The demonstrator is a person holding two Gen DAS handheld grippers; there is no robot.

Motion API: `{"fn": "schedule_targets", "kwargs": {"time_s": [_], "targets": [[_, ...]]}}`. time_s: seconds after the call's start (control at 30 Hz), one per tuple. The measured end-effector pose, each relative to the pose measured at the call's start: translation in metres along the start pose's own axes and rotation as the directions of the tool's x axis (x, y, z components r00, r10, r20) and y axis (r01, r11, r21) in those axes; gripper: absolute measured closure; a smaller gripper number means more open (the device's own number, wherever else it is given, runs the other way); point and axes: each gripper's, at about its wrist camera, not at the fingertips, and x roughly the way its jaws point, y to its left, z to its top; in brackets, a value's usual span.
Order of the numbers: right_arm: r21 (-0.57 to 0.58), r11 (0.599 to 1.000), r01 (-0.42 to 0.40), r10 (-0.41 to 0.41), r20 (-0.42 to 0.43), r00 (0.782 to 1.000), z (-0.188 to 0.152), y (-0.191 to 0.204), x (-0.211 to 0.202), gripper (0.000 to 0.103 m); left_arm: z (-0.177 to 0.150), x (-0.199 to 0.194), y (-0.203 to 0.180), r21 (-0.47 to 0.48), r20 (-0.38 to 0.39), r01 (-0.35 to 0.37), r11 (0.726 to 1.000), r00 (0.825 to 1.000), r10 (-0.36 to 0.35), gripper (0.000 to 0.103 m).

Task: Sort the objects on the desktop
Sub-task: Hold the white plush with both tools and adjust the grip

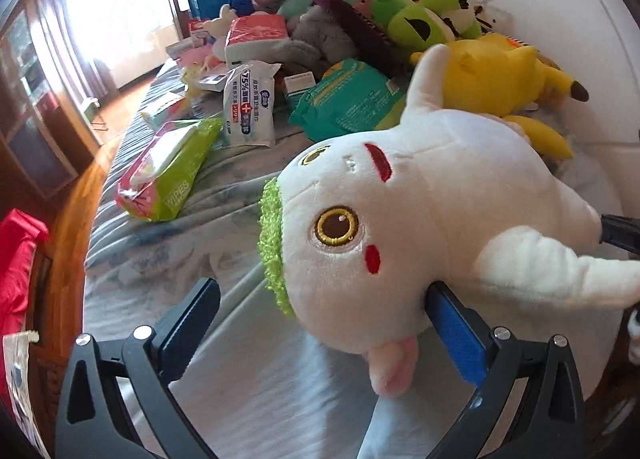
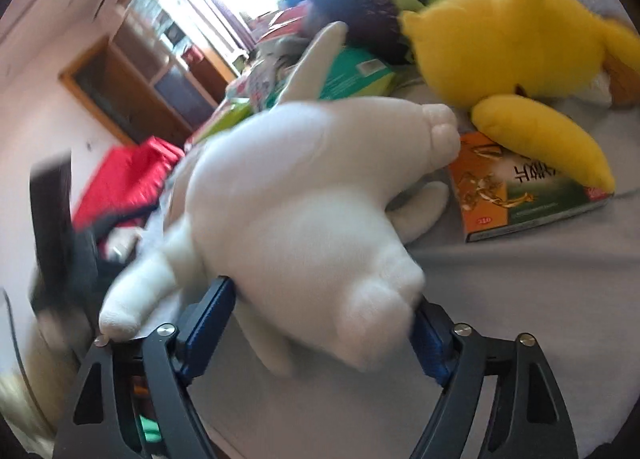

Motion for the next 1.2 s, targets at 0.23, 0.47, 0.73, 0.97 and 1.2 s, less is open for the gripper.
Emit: {"fn": "schedule_targets", "kwargs": {"time_s": [0.23,0.47,0.73,0.97,1.2], "targets": [[-0.121,0.981,0.152,-0.144,0.078,0.987,0.006,0.013,-0.032,0.000,-0.009,-0.010,-0.010,0.014,-0.022,-0.048,0.999,0.999,0.048,0.000],[-0.267,0.952,0.151,-0.155,0.005,0.988,0.001,0.013,0.008,0.000,-0.016,0.006,0.006,-0.090,-0.037,0.026,0.996,0.999,-0.029,0.000],[-0.337,0.935,0.109,-0.103,0.035,0.994,0.001,0.024,0.019,0.000,-0.015,0.011,0.012,-0.153,-0.031,0.147,0.977,0.988,-0.153,0.000],[-0.321,0.940,0.117,-0.118,0.017,0.993,-0.005,0.012,0.021,0.000,-0.009,0.033,-0.014,-0.067,-0.019,0.183,0.981,0.983,-0.185,0.000],[-0.325,0.938,0.118,-0.095,0.088,0.992,0.006,0.003,0.033,0.000,0.002,0.043,-0.014,-0.065,0.007,0.169,0.983,0.986,-0.169,0.000]]}}
